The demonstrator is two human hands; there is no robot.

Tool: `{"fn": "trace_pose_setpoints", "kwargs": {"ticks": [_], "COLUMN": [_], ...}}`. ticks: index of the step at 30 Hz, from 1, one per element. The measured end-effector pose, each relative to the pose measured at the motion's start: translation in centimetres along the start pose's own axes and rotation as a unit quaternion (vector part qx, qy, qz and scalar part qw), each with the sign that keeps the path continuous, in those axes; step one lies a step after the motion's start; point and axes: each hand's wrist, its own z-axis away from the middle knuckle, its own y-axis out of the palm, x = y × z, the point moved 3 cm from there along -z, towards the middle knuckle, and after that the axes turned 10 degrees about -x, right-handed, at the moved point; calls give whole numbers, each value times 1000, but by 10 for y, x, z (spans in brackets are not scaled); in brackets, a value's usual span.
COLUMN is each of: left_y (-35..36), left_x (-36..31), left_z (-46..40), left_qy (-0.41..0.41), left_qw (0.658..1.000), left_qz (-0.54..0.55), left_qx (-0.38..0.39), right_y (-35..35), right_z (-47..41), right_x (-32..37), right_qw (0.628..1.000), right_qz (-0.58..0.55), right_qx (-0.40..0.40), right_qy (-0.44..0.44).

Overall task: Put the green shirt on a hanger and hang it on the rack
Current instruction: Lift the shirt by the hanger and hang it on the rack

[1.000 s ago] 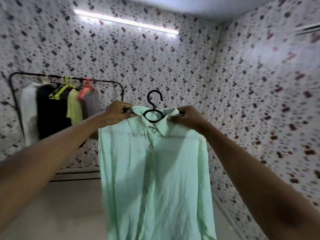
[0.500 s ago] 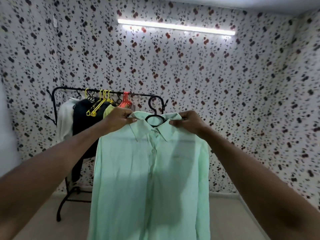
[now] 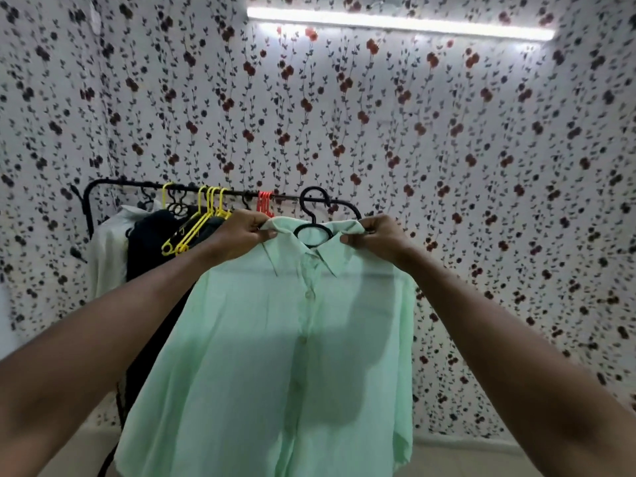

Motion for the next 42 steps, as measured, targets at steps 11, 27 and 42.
{"fn": "trace_pose_setpoints", "kwargs": {"ticks": [11, 27, 42], "left_y": [81, 185, 199], "left_x": [141, 217, 242], "left_z": [-158, -300, -349], "left_qy": [-31, 18, 108], "left_qw": [999, 997, 936], "left_qz": [3, 0, -334], "left_qx": [9, 69, -11], "right_y": [66, 75, 155], "right_z": [-183, -296, -337], "right_x": [-97, -181, -238], "right_qw": [999, 986, 964], "right_qz": [30, 96, 196], "right_qx": [-17, -109, -86], "right_qy": [39, 86, 161]}}
